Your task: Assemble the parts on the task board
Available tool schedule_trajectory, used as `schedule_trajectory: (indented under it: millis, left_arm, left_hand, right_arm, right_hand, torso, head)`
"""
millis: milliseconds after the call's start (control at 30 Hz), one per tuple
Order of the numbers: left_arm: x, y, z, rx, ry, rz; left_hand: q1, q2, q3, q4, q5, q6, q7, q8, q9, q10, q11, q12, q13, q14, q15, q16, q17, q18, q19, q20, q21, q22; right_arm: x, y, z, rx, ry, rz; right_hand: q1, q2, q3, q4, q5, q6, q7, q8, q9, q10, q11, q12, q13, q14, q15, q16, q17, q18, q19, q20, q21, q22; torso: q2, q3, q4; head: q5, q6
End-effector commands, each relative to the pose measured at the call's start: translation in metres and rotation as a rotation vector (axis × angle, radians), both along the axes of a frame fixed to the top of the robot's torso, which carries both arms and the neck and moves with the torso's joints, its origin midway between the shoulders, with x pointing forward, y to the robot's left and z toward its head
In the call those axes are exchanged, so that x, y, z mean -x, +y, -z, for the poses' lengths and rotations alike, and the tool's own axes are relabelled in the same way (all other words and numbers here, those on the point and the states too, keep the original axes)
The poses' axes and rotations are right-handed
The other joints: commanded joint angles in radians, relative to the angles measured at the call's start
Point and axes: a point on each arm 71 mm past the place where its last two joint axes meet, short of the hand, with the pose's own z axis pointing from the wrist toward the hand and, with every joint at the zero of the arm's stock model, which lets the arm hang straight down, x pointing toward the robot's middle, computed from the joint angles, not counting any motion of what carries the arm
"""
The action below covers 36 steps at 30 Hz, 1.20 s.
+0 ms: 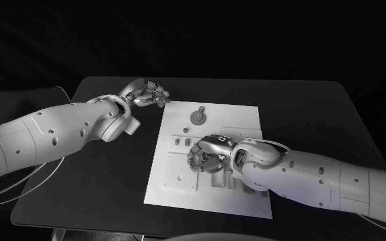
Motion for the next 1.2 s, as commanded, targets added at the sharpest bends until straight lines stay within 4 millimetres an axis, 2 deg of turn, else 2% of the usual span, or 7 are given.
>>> schedule_trajectory:
  millis: [33,833,967,1200]
  left_arm:
    - [0.000,-0.002,-0.001,0.000,-0.001,0.008]
    - [0.000,-0.001,-0.001,0.000,-0.006,0.006]
    - [-0.001,0.001,-0.001,-0.001,-0.010,0.003]
    - [-0.001,0.003,-0.001,-0.002,-0.013,0.000]
  left_hand:
    - [0.009,0.002,-0.008,0.000,0.006,-0.002,0.002,0.003,-0.001,0.004,0.002,-0.004,-0.002,-0.003,0.005,-0.007,0.002,0.016,-0.003,0.005,-0.006,0.001]
    - [0.011,0.002,-0.008,-0.001,0.006,-0.002,0.002,0.004,-0.002,0.004,0.002,-0.006,-0.003,-0.003,0.005,-0.008,0.003,0.016,-0.003,0.005,-0.007,0.001]
    - [0.012,0.001,-0.009,-0.001,0.006,-0.002,0.001,0.004,-0.002,0.004,0.002,-0.006,-0.003,-0.003,0.005,-0.009,0.003,0.016,-0.003,0.005,-0.007,0.001]
    - [0.011,-0.001,-0.010,-0.001,0.005,-0.001,0.000,0.004,-0.002,0.005,0.002,-0.007,-0.004,-0.004,0.006,-0.010,0.004,0.016,-0.004,0.006,-0.008,0.001]
  right_arm:
    - [0.000,0.000,0.000,-0.012,0.002,0.006]
    - [0.004,-0.007,-0.004,-0.027,-0.004,0.016]
    - [0.005,-0.009,-0.012,-0.042,-0.014,0.016]
    - [-0.003,-0.015,-0.040,-0.079,-0.073,0.033]
  right_hand:
    - [0.002,-0.010,-0.006,-0.001,-0.004,-0.033,0.011,-0.011,-0.005,-0.008,0.010,-0.007,0.000,-0.006,0.010,-0.005,0.001,0.020,-0.009,0.002,-0.007,0.010]
    - [0.002,-0.016,-0.009,-0.001,-0.006,-0.045,0.017,-0.019,-0.010,-0.012,0.016,-0.006,0.001,-0.008,0.016,-0.005,0.001,0.020,-0.011,0.004,-0.007,0.010]
    - [0.003,-0.018,-0.009,-0.001,-0.006,-0.045,0.017,-0.018,-0.010,-0.012,0.016,-0.006,0.001,-0.008,0.017,-0.005,0.001,0.020,-0.010,0.004,-0.007,0.010]
    - [0.003,-0.022,-0.010,0.000,-0.004,-0.044,0.017,-0.018,-0.011,-0.010,0.016,-0.003,0.001,-0.005,0.017,-0.003,0.002,0.020,-0.007,0.003,-0.005,0.010]
  torso:
    - [0.000,-0.0001,0.0002]
    - [0.000,-0.0001,0.0002]
    - [-0.001,0.0004,-0.0002]
    - [0.000,0.0012,-0.0011]
  head:
    - [-0.001,0.001]
    - [-0.004,0.002]
    - [-0.007,0.007]
    - [-0.013,0.014]
